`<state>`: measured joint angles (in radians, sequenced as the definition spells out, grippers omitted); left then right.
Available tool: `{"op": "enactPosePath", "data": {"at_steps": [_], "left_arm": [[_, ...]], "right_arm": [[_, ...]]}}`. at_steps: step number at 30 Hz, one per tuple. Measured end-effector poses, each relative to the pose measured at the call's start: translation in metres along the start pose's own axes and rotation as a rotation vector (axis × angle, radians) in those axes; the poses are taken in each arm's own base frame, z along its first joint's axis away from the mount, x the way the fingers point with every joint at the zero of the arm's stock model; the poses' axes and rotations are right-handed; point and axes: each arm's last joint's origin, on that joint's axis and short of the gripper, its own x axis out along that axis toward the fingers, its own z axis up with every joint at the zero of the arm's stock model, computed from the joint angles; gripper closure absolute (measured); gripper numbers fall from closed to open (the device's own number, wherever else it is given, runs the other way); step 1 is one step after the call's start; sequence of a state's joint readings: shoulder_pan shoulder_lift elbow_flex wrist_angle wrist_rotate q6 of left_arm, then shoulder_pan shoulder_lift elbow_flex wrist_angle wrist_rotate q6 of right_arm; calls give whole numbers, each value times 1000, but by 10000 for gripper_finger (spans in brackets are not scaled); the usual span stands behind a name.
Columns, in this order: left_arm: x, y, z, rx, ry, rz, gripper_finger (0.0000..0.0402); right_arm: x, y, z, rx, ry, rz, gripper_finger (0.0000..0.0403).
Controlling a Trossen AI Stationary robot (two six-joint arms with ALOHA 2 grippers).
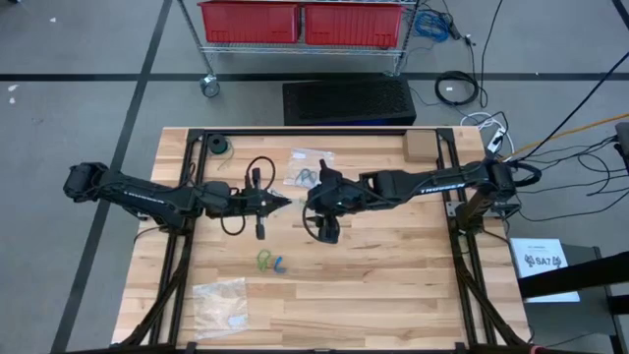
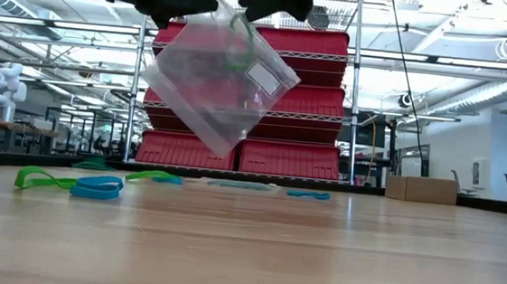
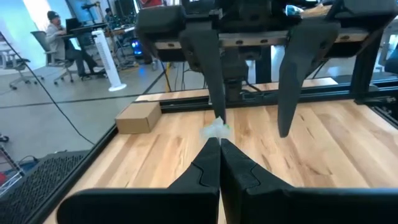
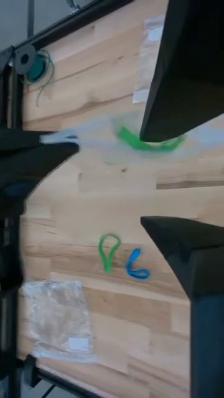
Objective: Sort rubber bands
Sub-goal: Put the top green rubber band into the bottom right zip bag
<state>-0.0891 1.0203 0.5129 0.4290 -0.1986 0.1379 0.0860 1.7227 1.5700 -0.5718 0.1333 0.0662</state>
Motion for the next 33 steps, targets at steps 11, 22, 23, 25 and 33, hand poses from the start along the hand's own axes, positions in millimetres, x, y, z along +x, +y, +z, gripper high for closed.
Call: {"op": "enactPosePath", "data": {"at_steps": [11, 22, 23, 25, 33], "left_arm": [[0, 0, 1, 0, -7, -4, 402], [-18, 13, 18, 26, -104, 95, 402], [-22, 15, 18, 26, -114, 103, 402], [-29, 18, 17, 22, -130, 116, 402], [-62, 26, 10, 4, -226, 171, 402]], "right_arm": [[-16, -2, 4, 0, -27, 4, 186], [-53, -8, -10, -16, 117, -32, 221], [-52, -8, -13, -19, 133, -32, 234], [-45, -6, -23, -31, 170, -29, 269], [4, 8, -67, -17, 96, 134, 395]]}}
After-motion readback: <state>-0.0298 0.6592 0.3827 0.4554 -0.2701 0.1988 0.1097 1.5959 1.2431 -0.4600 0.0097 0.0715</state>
